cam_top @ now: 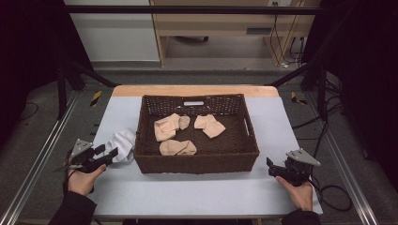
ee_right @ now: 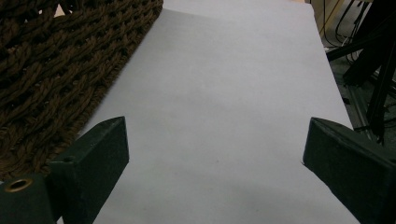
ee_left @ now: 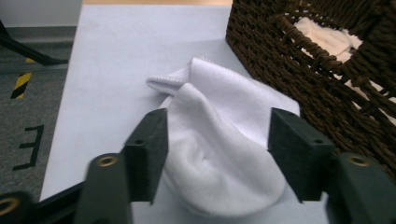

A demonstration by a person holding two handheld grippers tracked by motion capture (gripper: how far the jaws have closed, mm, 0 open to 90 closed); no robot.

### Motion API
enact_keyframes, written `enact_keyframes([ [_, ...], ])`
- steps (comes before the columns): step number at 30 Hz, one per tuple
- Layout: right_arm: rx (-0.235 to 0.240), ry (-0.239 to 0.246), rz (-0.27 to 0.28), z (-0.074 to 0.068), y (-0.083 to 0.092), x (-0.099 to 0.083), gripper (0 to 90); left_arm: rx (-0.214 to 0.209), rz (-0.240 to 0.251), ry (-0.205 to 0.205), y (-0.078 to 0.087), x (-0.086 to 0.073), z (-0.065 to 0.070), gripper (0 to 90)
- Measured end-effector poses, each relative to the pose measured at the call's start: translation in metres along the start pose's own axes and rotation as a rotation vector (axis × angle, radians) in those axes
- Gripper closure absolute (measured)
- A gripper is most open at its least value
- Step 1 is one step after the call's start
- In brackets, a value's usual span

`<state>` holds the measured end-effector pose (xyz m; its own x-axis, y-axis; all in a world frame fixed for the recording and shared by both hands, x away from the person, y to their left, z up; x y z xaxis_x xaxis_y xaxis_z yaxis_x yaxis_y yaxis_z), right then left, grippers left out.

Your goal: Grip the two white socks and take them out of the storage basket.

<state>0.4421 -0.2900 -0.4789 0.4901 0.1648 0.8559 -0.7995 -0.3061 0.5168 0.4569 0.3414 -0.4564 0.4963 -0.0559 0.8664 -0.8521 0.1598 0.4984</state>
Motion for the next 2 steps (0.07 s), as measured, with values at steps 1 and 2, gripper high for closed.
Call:
enact_keyframes([
  [1,0.0,-0.001,0.0,0.0,-0.0001,0.0,7.1,0.0,-0.002,0.008,0.0024,-0.0013,-0.0014,33.6],
  [2,0.001,0.0,0.0,0.0,-0.0001,0.0,7.1,0.0,0.0,0.014,0.0049,-0.0025,-0.0031,31.7],
])
Point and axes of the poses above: each handheld gripper's, and its own axes: y roughly backward along the jaws, x roughly out of its top, z roughly to its right, the point moved 1 cm from there along -y, roughly forward along the jaws, and after that the axes turned 9 degrees about x, right-handed, at the moved point
